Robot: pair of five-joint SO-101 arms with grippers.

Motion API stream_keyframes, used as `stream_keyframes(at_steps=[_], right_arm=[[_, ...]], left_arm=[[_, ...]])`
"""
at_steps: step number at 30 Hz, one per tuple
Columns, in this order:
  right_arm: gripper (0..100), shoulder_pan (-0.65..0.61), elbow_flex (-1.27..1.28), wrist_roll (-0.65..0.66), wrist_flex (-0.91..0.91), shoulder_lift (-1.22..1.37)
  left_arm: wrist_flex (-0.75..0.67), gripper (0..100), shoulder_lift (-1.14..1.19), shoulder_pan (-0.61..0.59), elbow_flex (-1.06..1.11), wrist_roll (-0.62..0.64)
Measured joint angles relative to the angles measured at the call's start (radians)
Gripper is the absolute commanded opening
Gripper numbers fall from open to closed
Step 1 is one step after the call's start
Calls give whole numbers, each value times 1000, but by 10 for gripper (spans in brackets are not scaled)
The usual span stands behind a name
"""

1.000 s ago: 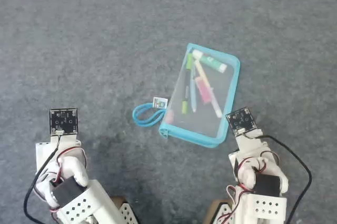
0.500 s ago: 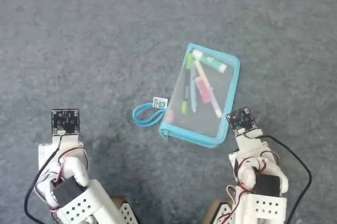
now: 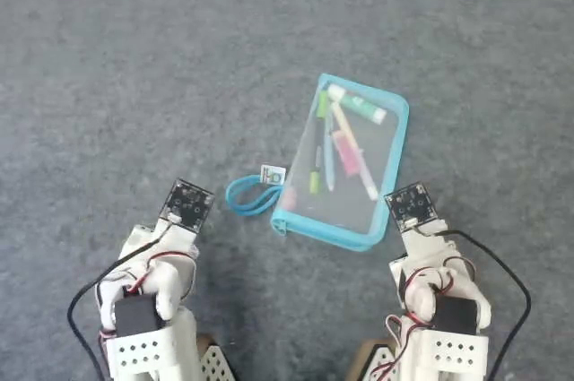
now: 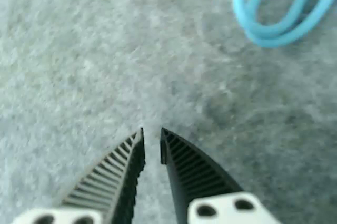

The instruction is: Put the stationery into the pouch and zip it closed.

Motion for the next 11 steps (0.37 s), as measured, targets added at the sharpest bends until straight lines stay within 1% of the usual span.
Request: stream_keyframes(at_steps=[11], right_arm=[[21, 0, 0, 0, 0, 0]], left_arm=[[0, 47, 0, 8, 0, 0]])
